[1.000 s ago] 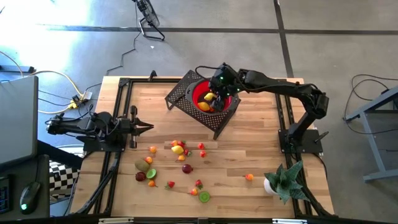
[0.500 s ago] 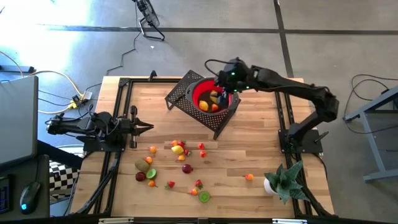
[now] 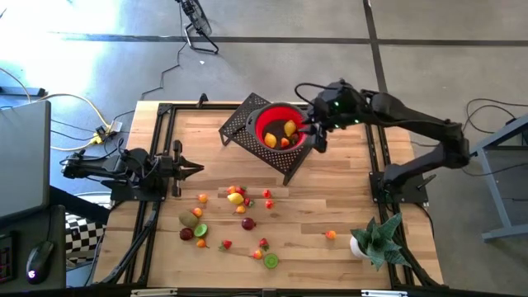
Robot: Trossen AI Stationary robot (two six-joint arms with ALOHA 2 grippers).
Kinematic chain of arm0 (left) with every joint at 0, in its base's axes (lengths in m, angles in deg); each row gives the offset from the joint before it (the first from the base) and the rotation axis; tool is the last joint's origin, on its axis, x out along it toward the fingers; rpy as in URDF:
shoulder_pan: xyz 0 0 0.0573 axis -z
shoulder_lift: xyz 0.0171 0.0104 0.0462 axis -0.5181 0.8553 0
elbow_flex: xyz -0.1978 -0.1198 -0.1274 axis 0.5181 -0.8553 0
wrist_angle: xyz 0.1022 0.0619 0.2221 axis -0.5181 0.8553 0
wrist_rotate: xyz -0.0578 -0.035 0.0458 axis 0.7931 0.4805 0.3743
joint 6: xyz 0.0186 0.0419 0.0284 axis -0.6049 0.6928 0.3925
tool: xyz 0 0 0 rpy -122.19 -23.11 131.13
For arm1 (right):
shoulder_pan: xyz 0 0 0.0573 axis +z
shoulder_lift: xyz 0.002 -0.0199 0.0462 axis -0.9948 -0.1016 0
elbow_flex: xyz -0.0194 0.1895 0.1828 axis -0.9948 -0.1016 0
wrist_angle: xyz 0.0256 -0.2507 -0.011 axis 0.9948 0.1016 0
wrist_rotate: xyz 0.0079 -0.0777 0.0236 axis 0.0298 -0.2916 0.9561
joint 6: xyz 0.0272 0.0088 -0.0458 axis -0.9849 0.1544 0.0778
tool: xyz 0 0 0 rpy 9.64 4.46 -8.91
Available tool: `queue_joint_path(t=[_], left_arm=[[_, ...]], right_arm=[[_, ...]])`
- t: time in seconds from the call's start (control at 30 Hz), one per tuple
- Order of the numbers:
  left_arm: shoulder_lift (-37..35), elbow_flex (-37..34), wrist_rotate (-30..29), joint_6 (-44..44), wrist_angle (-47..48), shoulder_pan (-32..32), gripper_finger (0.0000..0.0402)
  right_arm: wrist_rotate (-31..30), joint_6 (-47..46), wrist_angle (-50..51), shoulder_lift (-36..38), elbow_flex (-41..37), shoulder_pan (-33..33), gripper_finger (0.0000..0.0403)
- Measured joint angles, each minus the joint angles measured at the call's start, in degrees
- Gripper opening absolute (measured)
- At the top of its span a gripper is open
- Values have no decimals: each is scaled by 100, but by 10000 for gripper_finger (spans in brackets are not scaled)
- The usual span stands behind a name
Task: Pick & Place Fruit
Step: Put the pear into the strainer bowl on the shelf
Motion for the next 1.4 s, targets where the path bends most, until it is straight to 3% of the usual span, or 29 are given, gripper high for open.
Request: queue_joint_path(t=[0.43,1.0,1.4], left_arm=[[0,0,0,1,-6,0,19],[0,0,0,2,-7,0,19],[0,0,0,7,-12,0,19]], right_arm=[[-43,-1050,1259,210,-2,1043,65],[-50,-2993,2444,210,-2,2188,52],[-211,-3727,2517,-166,-2,2932,50]])
